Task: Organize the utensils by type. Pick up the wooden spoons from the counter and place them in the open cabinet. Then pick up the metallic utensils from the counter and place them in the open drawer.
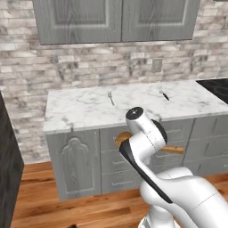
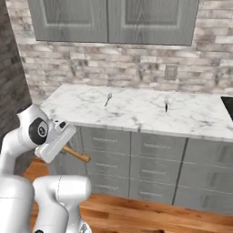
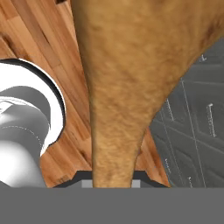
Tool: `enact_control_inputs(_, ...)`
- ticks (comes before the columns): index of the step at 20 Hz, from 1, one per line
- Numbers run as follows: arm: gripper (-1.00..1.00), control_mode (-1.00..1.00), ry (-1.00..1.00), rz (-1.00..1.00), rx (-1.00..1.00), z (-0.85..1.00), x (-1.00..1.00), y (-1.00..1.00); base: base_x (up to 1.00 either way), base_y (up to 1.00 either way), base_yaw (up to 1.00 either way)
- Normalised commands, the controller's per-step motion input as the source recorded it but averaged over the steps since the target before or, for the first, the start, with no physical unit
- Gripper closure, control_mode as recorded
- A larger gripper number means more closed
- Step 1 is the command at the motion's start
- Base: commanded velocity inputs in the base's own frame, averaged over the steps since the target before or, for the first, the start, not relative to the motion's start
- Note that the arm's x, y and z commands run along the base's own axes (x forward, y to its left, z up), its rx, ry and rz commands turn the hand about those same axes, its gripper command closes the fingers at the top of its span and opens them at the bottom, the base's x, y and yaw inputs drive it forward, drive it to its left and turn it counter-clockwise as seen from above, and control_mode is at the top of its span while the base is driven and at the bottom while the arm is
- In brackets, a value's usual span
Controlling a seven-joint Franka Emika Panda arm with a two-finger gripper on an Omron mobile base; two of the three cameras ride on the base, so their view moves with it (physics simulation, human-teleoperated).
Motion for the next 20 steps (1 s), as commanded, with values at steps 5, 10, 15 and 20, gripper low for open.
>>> enact_control_inputs(5, 1.0, 1.0, 0.0, 0.0, 0.0, 0.0, 0.0, 0.0, -0.14, -0.6, -0.28)
enact_control_inputs(10, 1.0, 1.0, 0.0, 0.0, 0.0, 0.0, 0.0, 0.0, -0.23, -0.69, -0.16)
enact_control_inputs(15, 1.0, 1.0, 0.0, 0.0, 0.0, 0.0, 0.0, 0.0, -0.06, -0.49, -0.35)
enact_control_inputs(20, 1.0, 1.0, 0.0, 0.0, 0.0, 0.0, 0.0, 0.0, 0.0, -0.43, -0.48)
